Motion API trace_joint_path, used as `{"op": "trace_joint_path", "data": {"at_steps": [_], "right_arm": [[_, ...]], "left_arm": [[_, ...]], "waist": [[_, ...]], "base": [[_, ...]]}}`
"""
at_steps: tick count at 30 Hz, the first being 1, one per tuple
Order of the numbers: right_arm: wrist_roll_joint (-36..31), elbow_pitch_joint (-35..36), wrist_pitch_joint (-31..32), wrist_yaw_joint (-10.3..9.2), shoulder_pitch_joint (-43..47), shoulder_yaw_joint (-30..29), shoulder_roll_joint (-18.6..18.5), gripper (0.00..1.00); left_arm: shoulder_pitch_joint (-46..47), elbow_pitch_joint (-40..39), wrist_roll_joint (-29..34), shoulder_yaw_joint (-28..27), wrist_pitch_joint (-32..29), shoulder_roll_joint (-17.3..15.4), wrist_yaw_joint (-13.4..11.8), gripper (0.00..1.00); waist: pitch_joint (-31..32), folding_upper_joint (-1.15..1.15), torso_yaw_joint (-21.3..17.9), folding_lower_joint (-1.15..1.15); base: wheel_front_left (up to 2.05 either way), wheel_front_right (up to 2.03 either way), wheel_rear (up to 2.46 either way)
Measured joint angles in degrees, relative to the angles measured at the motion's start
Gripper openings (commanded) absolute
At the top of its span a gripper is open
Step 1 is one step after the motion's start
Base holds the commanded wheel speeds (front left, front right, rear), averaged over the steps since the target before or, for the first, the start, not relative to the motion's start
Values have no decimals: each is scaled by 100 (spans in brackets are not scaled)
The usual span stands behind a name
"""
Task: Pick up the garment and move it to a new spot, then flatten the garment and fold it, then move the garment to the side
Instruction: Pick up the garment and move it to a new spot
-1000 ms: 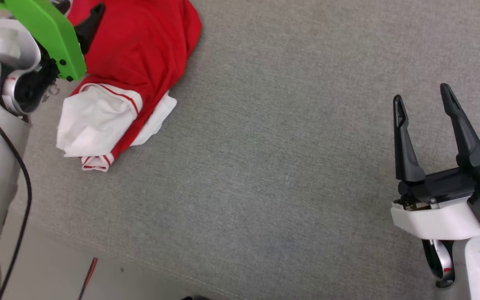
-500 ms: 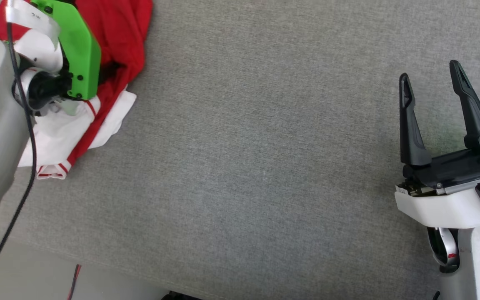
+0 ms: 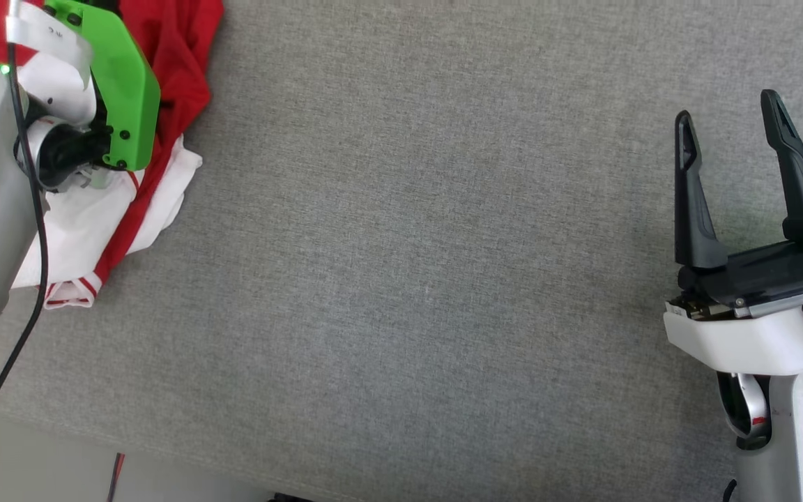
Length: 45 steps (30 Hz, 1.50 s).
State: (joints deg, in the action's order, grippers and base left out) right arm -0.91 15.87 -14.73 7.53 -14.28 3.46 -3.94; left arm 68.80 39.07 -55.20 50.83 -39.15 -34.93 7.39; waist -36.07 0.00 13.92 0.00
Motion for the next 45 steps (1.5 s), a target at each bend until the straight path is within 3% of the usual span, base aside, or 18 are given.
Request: {"op": "trace_joint_path", "data": {"at_steps": [12, 21, 33, 41, 45], "right_arm": [[174, -113, 0, 0, 217, -34, 97, 100], [630, -132, 0, 0, 359, -104, 118, 100], [1057, -125, 0, 0, 382, -241, 114, 100], [1239, -125, 0, 0, 383, -290, 114, 100], [1289, -115, 0, 0, 368, -275, 114, 100]], "left_arm": [[396, -1355, -74, 457, 1099, -659, 0, 0], [950, -2460, 45, 876, 1313, -714, 0, 0], [1662, -2878, 177, 1530, 1343, 152, 0, 0], [1808, -2570, 190, 2175, 1428, 942, 0, 0], [1376, -2453, 458, 2220, 1040, 1427, 0, 0]], "waist": [[771, 0, 76, 0], [1239, 0, -139, 0], [1421, 0, -1087, 0], [1335, 0, -1715, 0], [1151, 0, -1898, 0]], "base": [[0, 0, 0], [0, 0, 0], [0, 0, 0], [0, 0, 0], [0, 0, 0]]}}
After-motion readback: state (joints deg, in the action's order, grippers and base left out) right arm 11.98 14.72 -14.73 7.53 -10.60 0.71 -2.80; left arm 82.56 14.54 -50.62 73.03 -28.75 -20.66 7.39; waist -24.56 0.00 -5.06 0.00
